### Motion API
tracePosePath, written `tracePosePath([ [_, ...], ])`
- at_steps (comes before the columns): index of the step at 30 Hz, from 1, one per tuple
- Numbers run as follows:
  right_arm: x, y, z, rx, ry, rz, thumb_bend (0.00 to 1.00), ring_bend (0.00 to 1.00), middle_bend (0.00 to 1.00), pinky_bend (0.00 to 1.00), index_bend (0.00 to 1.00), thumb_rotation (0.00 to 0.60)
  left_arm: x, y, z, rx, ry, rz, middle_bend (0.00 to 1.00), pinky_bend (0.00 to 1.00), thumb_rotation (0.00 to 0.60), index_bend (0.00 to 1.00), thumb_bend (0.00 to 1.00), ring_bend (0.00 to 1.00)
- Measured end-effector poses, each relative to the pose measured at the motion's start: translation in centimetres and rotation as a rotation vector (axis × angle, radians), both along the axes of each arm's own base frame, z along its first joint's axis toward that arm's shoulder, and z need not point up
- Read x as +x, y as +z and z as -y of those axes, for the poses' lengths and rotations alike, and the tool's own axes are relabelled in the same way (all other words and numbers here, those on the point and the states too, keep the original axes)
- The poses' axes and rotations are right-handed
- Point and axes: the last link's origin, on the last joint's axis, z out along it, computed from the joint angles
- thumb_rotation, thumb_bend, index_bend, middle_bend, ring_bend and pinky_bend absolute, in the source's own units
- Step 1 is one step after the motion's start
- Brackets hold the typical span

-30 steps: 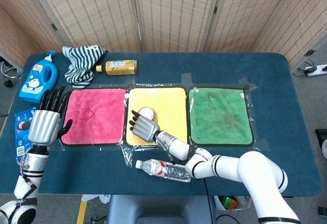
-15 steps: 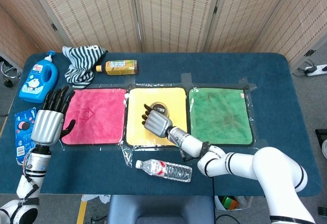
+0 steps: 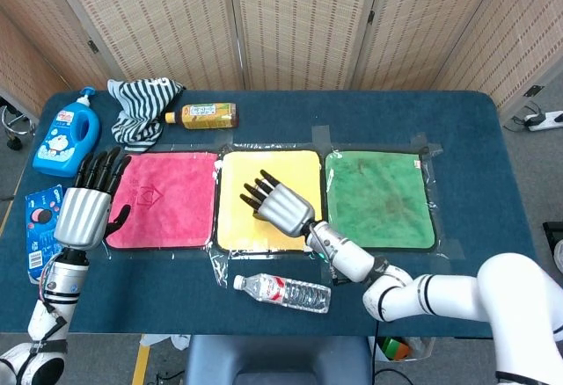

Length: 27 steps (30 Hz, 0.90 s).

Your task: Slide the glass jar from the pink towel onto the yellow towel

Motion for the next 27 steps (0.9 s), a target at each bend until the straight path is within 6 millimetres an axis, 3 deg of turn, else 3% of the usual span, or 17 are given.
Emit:
tracePosePath([
  [7, -4.4, 7.1, -1.6, -0.123, -0.122, 0.098, 0.48, 0.0, 0.0, 0.01, 0.0, 0.6, -0.5, 0.9, 0.2, -0.009, 0.04, -0.03, 0.0, 0.0, 0.6, 0.07, 0.38, 0.0],
  [14, -10.6, 14.7, -5.6, -0.276, -0.238, 0.141, 0.46, 0.0, 0.0, 0.01, 0.0, 0.6, -2.0, 1.8, 1.4, -0.007, 0.114, -0.039, 0.0, 0.0, 0.6, 0.07, 0.38, 0.0],
  [17, -13.0, 17.1, -8.0, -0.329, -0.268, 0.166, 0.45, 0.0, 0.0, 0.01, 0.0, 0.6, -2.7, 2.1, 2.1, -0.001, 0.14, -0.033, 0.0, 0.0, 0.6, 0.07, 0.38, 0.0],
  [21, -16.1, 19.2, -11.5, -0.375, -0.325, 0.227, 0.37, 0.01, 0.0, 0.01, 0.0, 0.6, -3.5, 2.4, 3.2, 0.004, 0.177, -0.022, 0.01, 0.0, 0.6, 0.07, 0.38, 0.0],
  [27, -20.9, 21.9, -16.4, -0.459, -0.425, 0.321, 0.36, 0.02, 0.0, 0.01, 0.0, 0.6, -4.9, 2.9, 5.4, 0.025, 0.233, -0.016, 0.01, 0.0, 0.6, 0.08, 0.38, 0.0],
])
